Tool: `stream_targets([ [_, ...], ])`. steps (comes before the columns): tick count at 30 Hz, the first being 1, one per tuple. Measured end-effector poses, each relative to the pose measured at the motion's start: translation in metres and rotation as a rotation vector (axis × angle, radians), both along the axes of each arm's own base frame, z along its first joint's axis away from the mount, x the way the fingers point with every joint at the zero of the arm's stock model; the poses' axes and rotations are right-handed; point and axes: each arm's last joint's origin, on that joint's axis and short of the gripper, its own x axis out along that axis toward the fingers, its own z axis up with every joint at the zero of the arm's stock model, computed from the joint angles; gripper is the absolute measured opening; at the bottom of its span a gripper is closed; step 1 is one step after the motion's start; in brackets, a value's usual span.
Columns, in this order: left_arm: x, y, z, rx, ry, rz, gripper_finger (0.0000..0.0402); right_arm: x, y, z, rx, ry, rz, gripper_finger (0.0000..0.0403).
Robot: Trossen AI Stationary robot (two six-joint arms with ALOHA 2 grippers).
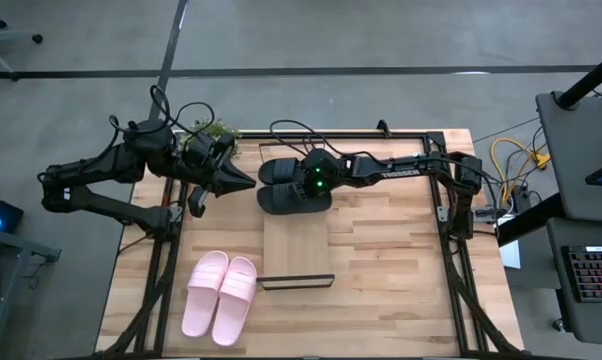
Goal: Pick and place slides into the shelf
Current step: Put the black slide on the shelf, then put the right pink slide on the shelf
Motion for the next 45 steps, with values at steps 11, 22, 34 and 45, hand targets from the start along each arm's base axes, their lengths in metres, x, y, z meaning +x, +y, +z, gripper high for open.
stream_targets([
  [11,0.0,0.0,0.0,0.0,0.0,-0.002,0.0,0.0,-0.003,0.0,-0.015,-0.004,-0.005,0.0125],
  [22,-0.003,-0.001,-0.011,0.003,0.117,-0.003,0.0,-0.005,-0.002,0.011,-0.01,-0.024,0.038,0.0157],
  [34,-0.024,-0.001,-0.008,0.025,0.118,0.015,0.0,-0.025,-0.004,0.044,-0.073,-0.039,0.058,0.0162],
  [45,-0.04,-0.001,-0.016,0.017,0.217,0.064,0.0,-0.046,-0.002,0.082,-0.139,-0.114,0.079,0.0162],
])
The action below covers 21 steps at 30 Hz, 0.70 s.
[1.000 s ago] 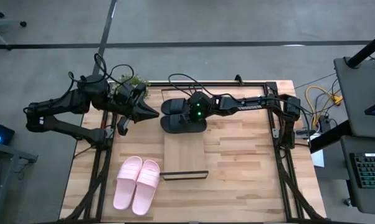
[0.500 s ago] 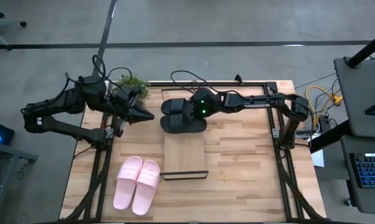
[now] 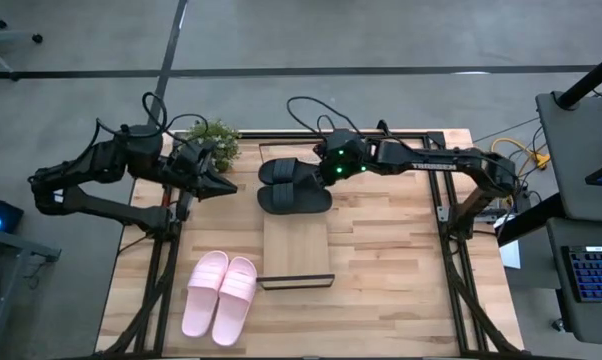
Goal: Pick and place slides into the shelf
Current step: Put the right pink slide on the shelf
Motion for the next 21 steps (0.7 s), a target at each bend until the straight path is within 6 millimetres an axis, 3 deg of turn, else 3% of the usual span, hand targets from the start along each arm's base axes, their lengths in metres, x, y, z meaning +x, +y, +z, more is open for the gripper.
stream_targets([
  [8,-0.014,0.004,-0.003,-0.007,0.042,0.157,0.0,-0.023,0.005,0.034,-0.061,-0.07,-0.013,0.016],
  [14,-0.019,0.003,-0.003,-0.017,0.051,0.161,0.0,-0.044,0.009,0.057,-0.105,-0.102,-0.07,0.0162],
  [21,-0.025,0.003,-0.015,-0.025,0.186,0.164,0.0,-0.061,0.017,0.074,-0.115,-0.126,-0.108,0.016],
])
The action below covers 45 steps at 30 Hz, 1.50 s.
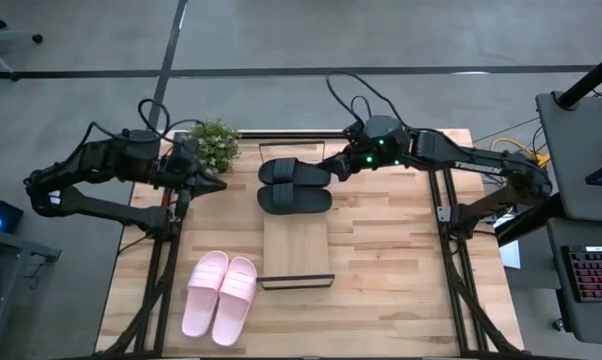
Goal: Pick and place slides into the shelf
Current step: Put the right pink slide on the shelf
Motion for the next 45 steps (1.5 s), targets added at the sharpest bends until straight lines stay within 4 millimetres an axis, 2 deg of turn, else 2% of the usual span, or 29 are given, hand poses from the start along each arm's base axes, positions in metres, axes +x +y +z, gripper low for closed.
stream_targets([
  [9,-0.003,0.002,-0.006,-0.111,0.024,0.115,0.0,0.0,0.018,0.004,-0.045,-0.01,0.07,0.0153],
  [17,-0.018,0.003,-0.046,-0.243,0.055,0.253,0.0,-0.005,0.028,0.008,-0.107,-0.005,0.135,0.0151],
  [25,-0.025,0.004,-0.073,-0.348,-0.221,0.298,0.0,-0.007,0.029,0.007,-0.12,0.015,0.144,0.0149],
  [30,-0.033,0.003,-0.087,-0.463,-0.28,0.316,0.0,-0.007,0.029,0.007,-0.115,0.018,0.111,0.015],
  [40,-0.042,0.001,-0.082,-0.517,-0.317,0.281,0.0,-0.007,0.027,0.007,-0.097,0.015,0.036,0.0144],
  [45,-0.038,0.0,-0.077,-0.491,-0.349,0.217,0.0,-0.007,0.026,0.007,-0.086,0.013,0.006,0.0144],
])
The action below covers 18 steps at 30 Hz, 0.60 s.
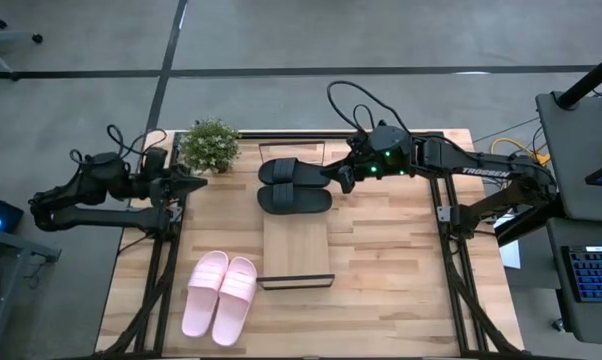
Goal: Pick and place slides into the shelf
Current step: Put the right pink slide on the shelf
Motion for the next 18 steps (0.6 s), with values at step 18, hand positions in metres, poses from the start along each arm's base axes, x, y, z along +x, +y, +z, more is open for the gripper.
stream_targets([
  [18,0.042,-0.004,0.068,0.266,-0.073,-0.25,0.0,0.019,0.007,-0.007,0.025,-0.044,0.018,0.0141],
])
